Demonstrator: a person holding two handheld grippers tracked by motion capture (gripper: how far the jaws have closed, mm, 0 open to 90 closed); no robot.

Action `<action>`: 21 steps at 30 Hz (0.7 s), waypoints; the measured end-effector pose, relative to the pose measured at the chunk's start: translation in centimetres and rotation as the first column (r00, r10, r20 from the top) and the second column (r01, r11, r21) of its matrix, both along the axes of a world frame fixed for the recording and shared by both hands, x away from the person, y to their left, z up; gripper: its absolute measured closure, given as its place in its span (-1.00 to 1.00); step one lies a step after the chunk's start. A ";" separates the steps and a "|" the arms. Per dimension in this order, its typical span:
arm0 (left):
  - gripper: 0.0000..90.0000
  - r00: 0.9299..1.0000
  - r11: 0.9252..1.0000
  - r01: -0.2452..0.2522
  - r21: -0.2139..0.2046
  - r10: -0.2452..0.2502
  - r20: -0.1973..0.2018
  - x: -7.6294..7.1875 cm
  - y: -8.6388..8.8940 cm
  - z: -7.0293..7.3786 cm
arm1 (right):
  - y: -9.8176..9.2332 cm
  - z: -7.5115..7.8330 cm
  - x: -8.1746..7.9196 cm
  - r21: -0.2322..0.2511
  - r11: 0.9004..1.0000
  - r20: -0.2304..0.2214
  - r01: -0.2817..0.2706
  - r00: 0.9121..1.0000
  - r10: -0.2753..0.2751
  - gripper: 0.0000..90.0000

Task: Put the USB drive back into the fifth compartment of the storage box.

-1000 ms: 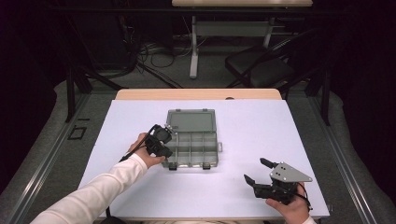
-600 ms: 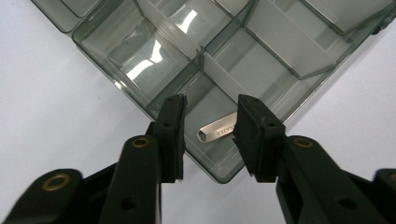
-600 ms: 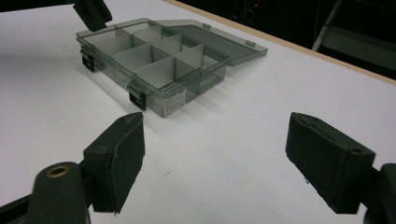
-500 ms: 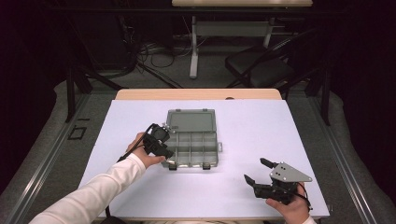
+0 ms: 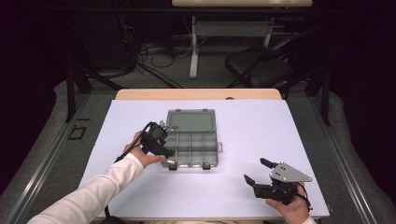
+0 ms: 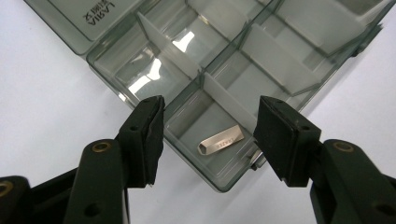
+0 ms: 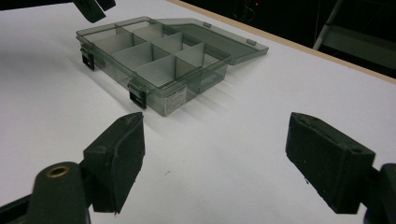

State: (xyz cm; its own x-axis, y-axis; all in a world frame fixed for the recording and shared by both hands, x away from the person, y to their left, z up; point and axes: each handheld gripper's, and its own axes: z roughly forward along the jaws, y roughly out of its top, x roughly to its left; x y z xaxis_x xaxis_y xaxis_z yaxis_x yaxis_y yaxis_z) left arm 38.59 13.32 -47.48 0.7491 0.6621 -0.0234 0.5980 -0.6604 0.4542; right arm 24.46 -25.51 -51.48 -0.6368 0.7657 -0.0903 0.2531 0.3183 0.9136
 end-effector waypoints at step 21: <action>-0.75 0.997 0.986 0.003 -0.165 0.010 0.079 -1.8 2.0 2.4 | 0.1 0.0 0.0 -0.001 1.000 0.000 -0.001 1.000 0.001 -0.57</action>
State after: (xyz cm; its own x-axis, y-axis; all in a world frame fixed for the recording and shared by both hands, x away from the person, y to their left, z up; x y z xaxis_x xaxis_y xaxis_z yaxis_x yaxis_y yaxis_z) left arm 36.74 15.34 -45.11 0.7507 0.6566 -0.0735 0.5579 -0.5704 0.6028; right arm 24.43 -25.38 -51.49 -0.6374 0.7652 -0.0910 0.2528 0.3192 0.9133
